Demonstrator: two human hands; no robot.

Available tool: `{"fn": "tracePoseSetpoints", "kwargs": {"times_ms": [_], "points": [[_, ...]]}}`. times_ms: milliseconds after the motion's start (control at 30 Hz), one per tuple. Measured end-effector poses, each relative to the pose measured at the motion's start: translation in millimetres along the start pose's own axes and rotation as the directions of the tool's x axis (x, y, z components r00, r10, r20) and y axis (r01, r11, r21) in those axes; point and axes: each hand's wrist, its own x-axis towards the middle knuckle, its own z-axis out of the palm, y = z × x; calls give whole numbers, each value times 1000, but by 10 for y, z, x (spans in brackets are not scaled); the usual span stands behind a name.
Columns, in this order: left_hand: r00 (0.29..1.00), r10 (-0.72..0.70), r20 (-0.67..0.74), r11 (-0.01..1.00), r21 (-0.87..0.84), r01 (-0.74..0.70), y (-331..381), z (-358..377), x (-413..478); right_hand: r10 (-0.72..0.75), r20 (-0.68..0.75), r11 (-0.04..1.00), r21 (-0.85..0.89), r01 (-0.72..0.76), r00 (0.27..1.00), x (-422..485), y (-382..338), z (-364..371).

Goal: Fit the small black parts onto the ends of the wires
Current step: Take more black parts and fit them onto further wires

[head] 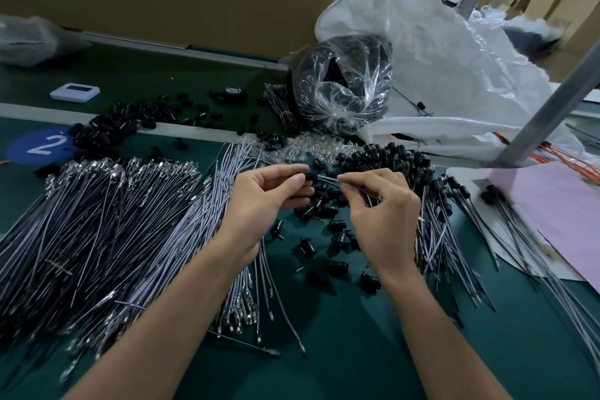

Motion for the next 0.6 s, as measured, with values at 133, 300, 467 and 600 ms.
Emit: {"fn": "tracePoseSetpoints", "kwargs": {"times_ms": [133, 300, 467, 600], "points": [[1000, 5, 18, 1000, 1, -5, 8, 0, -4, 36, 12, 998, 54, -37, 999, 2, 13, -11], [1000, 19, 14, 1000, -3, -19, 16, 12, -15, 52, 27, 997, 58, -53, 998, -11, 19, 0], [1000, -1, 31, 999, 32, 0, -5, 50, -23, -16, 30, 999, 39, 15, 999, -21, 0, 21], [999, -5, 43, 999, 52, 3, -12, 42, -26, -8, 60, 997, 72, 4, 998, -12, 13, 22]]}}
